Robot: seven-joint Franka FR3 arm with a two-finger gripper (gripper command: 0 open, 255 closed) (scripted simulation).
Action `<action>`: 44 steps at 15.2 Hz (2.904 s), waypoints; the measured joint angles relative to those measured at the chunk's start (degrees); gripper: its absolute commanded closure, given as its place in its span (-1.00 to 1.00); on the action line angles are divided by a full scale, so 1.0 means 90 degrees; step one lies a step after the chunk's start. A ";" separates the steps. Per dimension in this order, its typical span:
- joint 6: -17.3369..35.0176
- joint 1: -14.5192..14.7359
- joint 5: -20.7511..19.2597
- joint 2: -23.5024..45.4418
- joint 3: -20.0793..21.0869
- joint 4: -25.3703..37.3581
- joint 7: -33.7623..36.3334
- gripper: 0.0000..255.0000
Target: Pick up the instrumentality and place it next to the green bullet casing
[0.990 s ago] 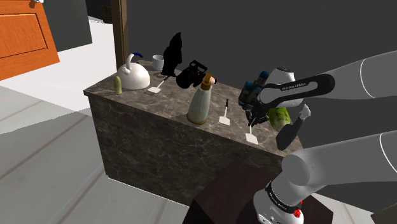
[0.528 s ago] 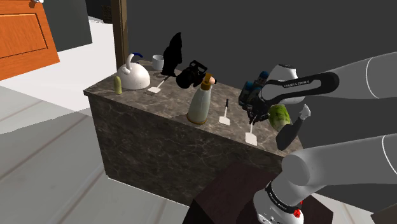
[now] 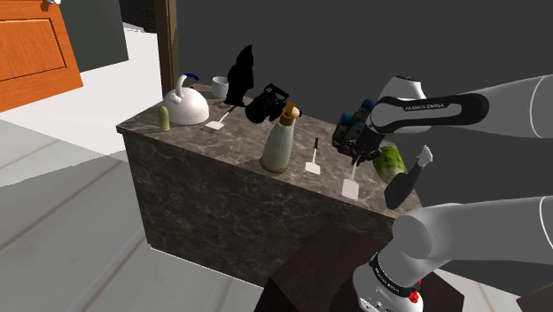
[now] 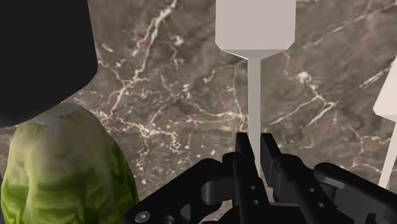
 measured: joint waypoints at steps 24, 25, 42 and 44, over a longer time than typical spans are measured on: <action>-0.1951 0.0201 0.0302 -0.0374 0.0399 0.1557 0.0224 1.00; -0.1905 0.0261 0.0363 -0.0240 0.0499 0.1639 0.0348 1.00; -0.1687 0.1046 0.0746 0.2578 0.2169 0.4151 0.2599 1.00; -0.1751 0.1129 0.0683 0.2959 0.2329 0.4577 0.2872 1.00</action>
